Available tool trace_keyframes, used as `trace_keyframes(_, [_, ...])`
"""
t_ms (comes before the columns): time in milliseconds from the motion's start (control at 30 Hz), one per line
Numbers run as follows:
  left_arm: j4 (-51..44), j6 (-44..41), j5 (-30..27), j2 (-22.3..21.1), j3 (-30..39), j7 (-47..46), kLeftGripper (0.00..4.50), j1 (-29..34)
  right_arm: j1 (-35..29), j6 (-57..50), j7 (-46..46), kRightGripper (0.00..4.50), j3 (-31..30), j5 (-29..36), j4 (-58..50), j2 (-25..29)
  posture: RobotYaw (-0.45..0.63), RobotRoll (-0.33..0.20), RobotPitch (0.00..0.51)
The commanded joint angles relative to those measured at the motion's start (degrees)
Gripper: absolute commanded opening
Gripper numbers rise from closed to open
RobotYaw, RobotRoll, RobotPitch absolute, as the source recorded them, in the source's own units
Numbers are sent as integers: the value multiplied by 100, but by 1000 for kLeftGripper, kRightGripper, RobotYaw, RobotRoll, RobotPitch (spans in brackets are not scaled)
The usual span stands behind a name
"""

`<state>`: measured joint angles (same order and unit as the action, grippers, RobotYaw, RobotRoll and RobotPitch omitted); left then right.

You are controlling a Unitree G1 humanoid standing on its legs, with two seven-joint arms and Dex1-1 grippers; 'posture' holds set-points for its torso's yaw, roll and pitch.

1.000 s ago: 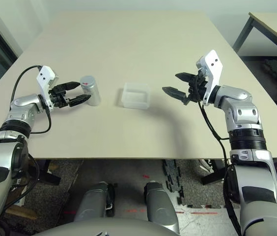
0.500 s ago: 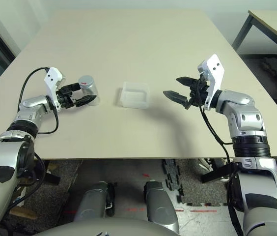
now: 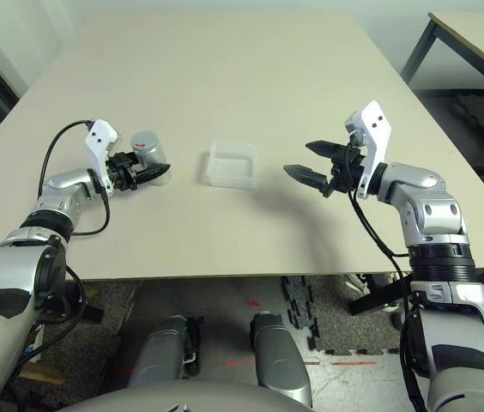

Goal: Pour the medicine from the bottle into the box.

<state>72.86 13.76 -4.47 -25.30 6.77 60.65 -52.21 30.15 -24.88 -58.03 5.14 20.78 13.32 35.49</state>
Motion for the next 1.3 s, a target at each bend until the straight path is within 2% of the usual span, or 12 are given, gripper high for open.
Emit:
trace_keyframes(33, [37, -143, -18, 45, 13, 384, 2795, -146, 116, -165, -201, 4500, -147, 91, -205, 62, -161, 0, 105])
trace_keyframes(167, [-58, -320, -57, 76, -12, 923, 2795, -239, 332, -422, -476, 4500, -316, 193, -390, 61, -146, 0, 101])
trace_keyframes(233, [-207, -478, -61, 130, -118, 1480, 2795, -351, 602, -696, -726, 4500, -640, 234, -540, 4, -135, 0, 98])
trace_keyframes(300, [-358, -617, -90, 183, -191, 1955, 2795, -432, 903, -928, -794, 4500, -937, 154, -521, -104, -121, 0, 96])
trace_keyframes(433, [-652, -666, -69, 235, -317, 2441, 2795, -495, 1414, -995, -746, 4500, -1157, 133, -283, -501, -93, 0, 93])
trace_keyframes(800, [-1607, -1023, -261, 312, -548, 3063, 2795, -342, 2240, -722, -710, 4500, -1500, -143, 425, -1334, -48, 0, 90])
trace_keyframes(1000, [-1964, -1226, -349, 322, -691, 3150, 2795, -231, 2432, -626, -641, 4500, -1507, -212, 638, -1638, -47, 0, 89])
trace_keyframes(1300, [-1975, -1247, -351, 349, -781, 3156, 2795, -246, 2505, -609, -639, 4500, -1516, -232, 642, -1825, -53, 0, 84])
